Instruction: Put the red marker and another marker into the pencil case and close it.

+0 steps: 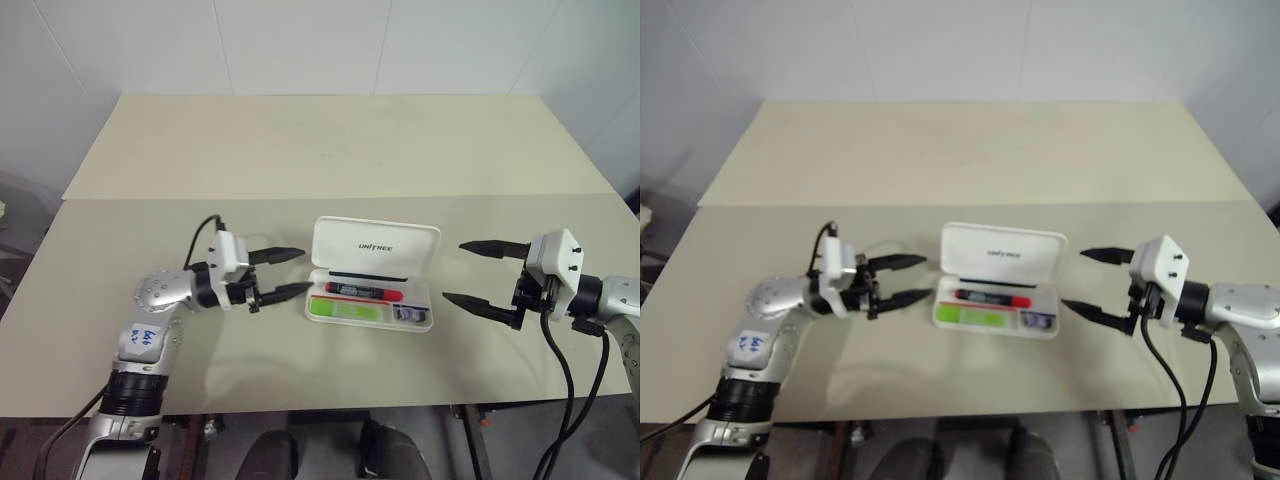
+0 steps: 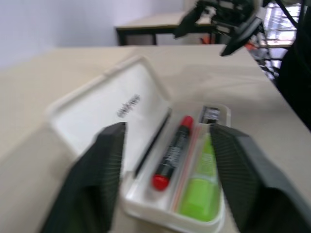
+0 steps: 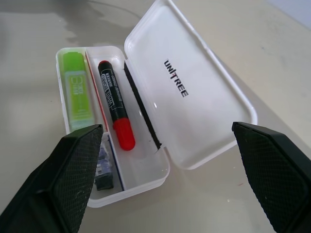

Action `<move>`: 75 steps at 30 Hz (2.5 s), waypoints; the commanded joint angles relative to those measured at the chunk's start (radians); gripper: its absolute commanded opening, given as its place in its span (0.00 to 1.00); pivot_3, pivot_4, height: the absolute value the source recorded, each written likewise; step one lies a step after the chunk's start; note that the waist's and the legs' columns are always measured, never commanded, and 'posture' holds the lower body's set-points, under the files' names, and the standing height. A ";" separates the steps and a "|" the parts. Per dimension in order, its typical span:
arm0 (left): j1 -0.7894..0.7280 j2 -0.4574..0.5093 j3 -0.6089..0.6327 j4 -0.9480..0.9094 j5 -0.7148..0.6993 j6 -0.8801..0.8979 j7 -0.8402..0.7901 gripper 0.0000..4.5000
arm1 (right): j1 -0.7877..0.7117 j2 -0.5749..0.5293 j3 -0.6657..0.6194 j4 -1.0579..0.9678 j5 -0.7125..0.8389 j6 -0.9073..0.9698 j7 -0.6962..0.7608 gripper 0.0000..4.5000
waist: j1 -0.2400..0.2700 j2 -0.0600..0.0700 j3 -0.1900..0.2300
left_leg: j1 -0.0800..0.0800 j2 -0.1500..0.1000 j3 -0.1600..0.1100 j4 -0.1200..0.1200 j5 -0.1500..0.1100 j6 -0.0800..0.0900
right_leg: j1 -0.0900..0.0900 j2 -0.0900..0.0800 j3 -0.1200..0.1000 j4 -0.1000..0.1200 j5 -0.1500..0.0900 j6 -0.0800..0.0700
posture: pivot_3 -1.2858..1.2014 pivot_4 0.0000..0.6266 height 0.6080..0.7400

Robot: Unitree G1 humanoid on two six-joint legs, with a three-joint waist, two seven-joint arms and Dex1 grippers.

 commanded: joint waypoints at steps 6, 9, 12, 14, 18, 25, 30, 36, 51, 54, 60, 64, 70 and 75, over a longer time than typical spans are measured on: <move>-0.030 0.028 0.087 0.074 -0.008 -0.082 0.043 0.01 | -0.047 0.004 -0.032 0.037 0.050 -0.033 0.031 1.00 | 0.000 0.000 0.000 | 0.000 0.000 0.000 0.000 0.000 0.000 | 0.000 0.000 0.000 0.000 0.000 0.000 | 0.52 0.24 1.00; -0.068 -0.002 0.093 0.120 0.010 -0.105 0.118 0.01 | -0.073 0.010 -0.038 0.048 0.079 -0.026 0.043 1.00 | 0.000 0.000 0.000 | 0.000 0.000 0.000 0.000 0.000 0.000 | 0.000 0.000 0.000 0.000 0.000 0.000 | 0.52 0.24 1.00; -0.122 -0.040 0.081 0.201 0.050 -0.141 0.193 0.01 | -0.103 0.015 -0.040 0.060 0.114 -0.021 0.068 1.00 | 0.001 0.000 0.000 | 0.000 0.000 0.000 0.000 0.000 0.000 | 0.000 0.000 0.000 0.000 0.000 0.000 | 0.52 0.24 1.00; -0.150 -0.059 0.063 0.242 0.077 -0.151 0.226 0.01 | -0.101 -0.001 -0.033 0.067 0.112 -0.035 0.102 1.00 | 0.001 -0.001 0.000 | 0.000 0.000 0.000 0.000 0.000 0.000 | 0.000 0.000 -0.001 0.000 0.000 0.000 | 0.52 0.24 1.00; -0.215 -0.109 0.015 0.336 0.133 -0.150 0.286 0.01 | -0.091 -0.011 -0.039 0.082 0.116 -0.080 0.182 1.00 | 0.005 -0.001 0.000 | 0.000 -0.001 0.001 0.000 0.000 0.000 | 0.000 0.000 -0.001 0.000 0.000 0.001 | 0.52 0.24 1.00; -0.306 -0.187 -0.043 0.458 0.155 -0.120 0.301 0.01 | -0.100 0.000 -0.022 0.097 0.098 -0.098 0.196 1.00 | 0.003 -0.001 0.000 | 0.000 -0.001 0.001 -0.001 0.000 0.000 | 0.000 0.000 -0.001 0.000 0.001 0.001 | 0.52 0.24 1.00; -0.340 -0.215 -0.082 0.459 0.142 -0.103 0.232 0.01 | -0.096 0.014 -0.014 0.085 0.089 -0.099 0.177 1.00 | 0.002 -0.001 0.000 | 0.000 -0.001 0.002 -0.001 0.000 0.000 | 0.000 0.000 -0.001 0.000 0.001 0.001 | 0.52 0.24 1.00; -0.330 -0.175 -0.123 0.404 0.135 -0.102 0.095 0.01 | -0.123 0.027 -0.011 0.048 0.101 -0.100 0.149 1.00 | -0.001 -0.001 0.000 | 0.000 -0.001 0.002 -0.001 0.000 0.000 | -0.001 0.000 -0.001 0.000 0.001 0.001 | 0.52 0.24 1.00; -0.293 -0.098 -0.339 0.176 0.212 0.017 -0.094 0.01 | -0.140 0.026 -0.007 0.013 0.097 -0.052 0.085 1.00 | 0.004 -0.001 0.000 | -0.001 -0.001 0.002 0.000 0.000 0.000 | -0.001 0.000 0.000 0.000 0.001 0.001 | 0.52 0.24 1.00; -0.299 -0.122 -0.399 0.149 0.258 0.085 -0.057 0.01 | -0.128 0.027 -0.015 -0.018 0.103 -0.037 0.064 1.00 | 0.004 -0.001 0.000 | -0.001 0.000 0.002 -0.001 0.000 0.000 | -0.001 0.000 0.000 0.000 0.001 0.001 | 0.52 0.24 1.00; -0.296 -0.150 -0.487 0.089 0.315 0.215 -0.018 0.01 | -0.103 0.047 -0.032 -0.081 0.109 -0.012 -0.011 1.00 | 0.005 -0.001 0.000 | -0.001 -0.001 0.002 -0.001 0.000 0.000 | -0.001 0.000 0.000 0.000 0.001 0.001 | 0.52 0.24 1.00; -0.299 -0.142 -0.517 0.084 0.353 0.247 -0.004 0.01 | -0.090 0.057 -0.029 -0.118 0.111 -0.007 -0.051 1.00 | 0.003 -0.001 0.000 | -0.001 0.000 0.002 -0.001 0.000 0.000 | -0.001 0.000 0.000 0.000 0.001 0.001 | 0.52 0.24 1.00; -0.302 -0.145 -0.518 0.086 0.383 0.305 0.043 0.01 | -0.068 0.071 -0.025 -0.152 0.107 -0.011 -0.095 1.00 | 0.004 -0.001 0.000 | 0.000 0.000 0.002 0.000 0.000 0.000 | 0.000 0.000 0.000 0.000 0.001 0.001 | 0.52 0.24 1.00; -0.291 -0.135 -0.529 0.062 0.400 0.351 0.076 0.01 | -0.071 0.079 -0.016 -0.163 0.106 -0.011 -0.116 1.00 | 0.004 -0.001 0.000 | 0.001 0.000 0.002 0.000 0.000 0.000 | 0.000 0.000 0.001 0.000 0.001 0.001 | 0.52 0.24 1.00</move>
